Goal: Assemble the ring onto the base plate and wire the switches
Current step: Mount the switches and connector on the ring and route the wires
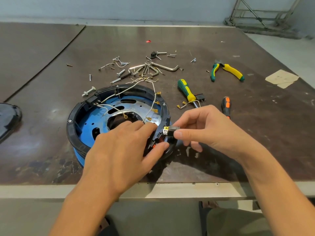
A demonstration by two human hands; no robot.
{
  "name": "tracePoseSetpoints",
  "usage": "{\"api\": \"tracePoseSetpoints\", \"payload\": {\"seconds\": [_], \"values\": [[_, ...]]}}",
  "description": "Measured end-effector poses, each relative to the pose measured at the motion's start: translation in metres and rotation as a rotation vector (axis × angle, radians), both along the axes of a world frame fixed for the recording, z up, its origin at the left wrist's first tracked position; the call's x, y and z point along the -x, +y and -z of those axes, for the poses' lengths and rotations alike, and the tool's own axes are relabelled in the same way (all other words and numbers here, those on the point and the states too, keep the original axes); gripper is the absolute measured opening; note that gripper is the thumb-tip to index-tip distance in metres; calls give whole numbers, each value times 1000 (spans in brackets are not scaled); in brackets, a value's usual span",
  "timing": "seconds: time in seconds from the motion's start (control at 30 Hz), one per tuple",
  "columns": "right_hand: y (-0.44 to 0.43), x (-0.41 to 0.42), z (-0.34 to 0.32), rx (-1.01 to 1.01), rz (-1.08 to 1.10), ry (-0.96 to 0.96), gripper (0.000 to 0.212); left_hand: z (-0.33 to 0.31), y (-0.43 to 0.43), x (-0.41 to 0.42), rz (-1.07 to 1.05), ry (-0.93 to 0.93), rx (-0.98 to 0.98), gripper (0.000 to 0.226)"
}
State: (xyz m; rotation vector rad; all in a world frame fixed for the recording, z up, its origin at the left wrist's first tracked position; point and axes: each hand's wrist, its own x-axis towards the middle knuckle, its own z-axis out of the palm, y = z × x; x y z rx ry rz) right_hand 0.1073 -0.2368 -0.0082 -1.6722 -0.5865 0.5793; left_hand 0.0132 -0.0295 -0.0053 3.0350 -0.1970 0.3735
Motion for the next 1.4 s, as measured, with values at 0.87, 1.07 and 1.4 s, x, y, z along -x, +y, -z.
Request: {"api": "tracePoseSetpoints", "payload": {"seconds": [0.87,1.07,1.4], "values": [[7,1,4,178,-38,-457,13,0,-1,1,-7,-30,9,58],[18,4,10,153,44,-557,14,0,-1,2,24,-30,16,57],[18,2,15,142,71,-531,21,2,-1,0,10,-106,-19,57]]}}
